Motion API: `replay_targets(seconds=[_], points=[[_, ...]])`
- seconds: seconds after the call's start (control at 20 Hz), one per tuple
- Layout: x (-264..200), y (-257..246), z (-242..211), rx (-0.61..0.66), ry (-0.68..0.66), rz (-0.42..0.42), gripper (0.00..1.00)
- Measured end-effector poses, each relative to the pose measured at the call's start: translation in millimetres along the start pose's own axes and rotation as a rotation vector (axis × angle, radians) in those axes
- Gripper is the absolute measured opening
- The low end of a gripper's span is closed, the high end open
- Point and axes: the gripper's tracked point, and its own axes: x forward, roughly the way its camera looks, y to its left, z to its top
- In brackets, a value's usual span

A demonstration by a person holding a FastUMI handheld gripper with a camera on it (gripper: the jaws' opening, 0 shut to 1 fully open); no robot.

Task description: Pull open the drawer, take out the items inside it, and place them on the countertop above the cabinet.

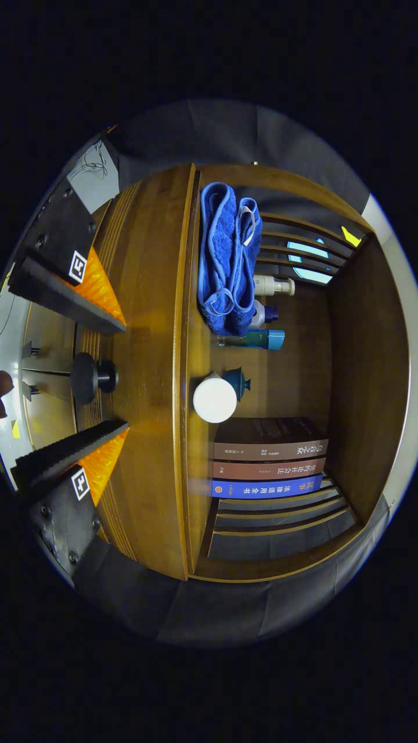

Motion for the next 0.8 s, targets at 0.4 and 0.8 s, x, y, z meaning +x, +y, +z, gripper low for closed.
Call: replay_targets(seconds=[0.4, 0.8], points=[[-44, 1, 64, 0.033, -0.061, 0.035, 0.99], [-115, 1, 163, 0.048, -0.125, 0.039, 0.99]])
